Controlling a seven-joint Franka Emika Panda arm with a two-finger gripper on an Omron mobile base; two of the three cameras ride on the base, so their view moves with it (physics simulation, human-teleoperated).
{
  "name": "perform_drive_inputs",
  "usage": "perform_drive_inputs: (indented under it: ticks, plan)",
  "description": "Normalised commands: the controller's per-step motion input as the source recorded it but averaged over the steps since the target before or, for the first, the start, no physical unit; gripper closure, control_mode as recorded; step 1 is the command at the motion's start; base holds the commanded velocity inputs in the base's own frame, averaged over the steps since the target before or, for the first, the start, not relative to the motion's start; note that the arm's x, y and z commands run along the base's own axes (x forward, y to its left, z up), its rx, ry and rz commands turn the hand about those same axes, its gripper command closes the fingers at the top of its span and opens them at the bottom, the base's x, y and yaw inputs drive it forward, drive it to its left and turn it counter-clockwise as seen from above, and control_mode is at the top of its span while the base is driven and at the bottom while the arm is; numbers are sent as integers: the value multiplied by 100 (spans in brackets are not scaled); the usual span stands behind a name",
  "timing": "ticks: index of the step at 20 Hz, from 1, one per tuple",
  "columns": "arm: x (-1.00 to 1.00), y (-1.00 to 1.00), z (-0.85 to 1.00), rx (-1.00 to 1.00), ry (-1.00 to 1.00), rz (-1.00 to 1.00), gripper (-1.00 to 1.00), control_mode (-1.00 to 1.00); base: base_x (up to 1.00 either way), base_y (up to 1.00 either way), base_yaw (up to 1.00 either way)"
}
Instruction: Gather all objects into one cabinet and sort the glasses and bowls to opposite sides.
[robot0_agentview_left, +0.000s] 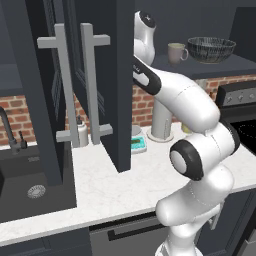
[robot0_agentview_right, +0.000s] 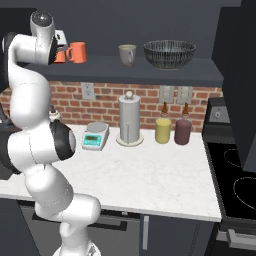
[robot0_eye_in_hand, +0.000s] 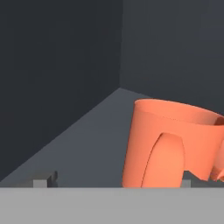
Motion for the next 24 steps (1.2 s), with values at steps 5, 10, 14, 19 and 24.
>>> perform_drive_inputs:
  ticks: [5,10,14,19,24]
  plan:
    - [-19,0,-9,0,-1,-6,-100,-100,0,0,0]
    - [-29,-3,-5,0,-3,-3,-100,-100,0,0,0]
    - [-36,-14,-3,0,-3,-1,-100,-100,0,0,0]
    - [-38,-34,-2,0,-5,-3,-100,-100,0,0,0]
    - [-17,-26,-16,0,-2,-4,-100,-100,0,0,0]
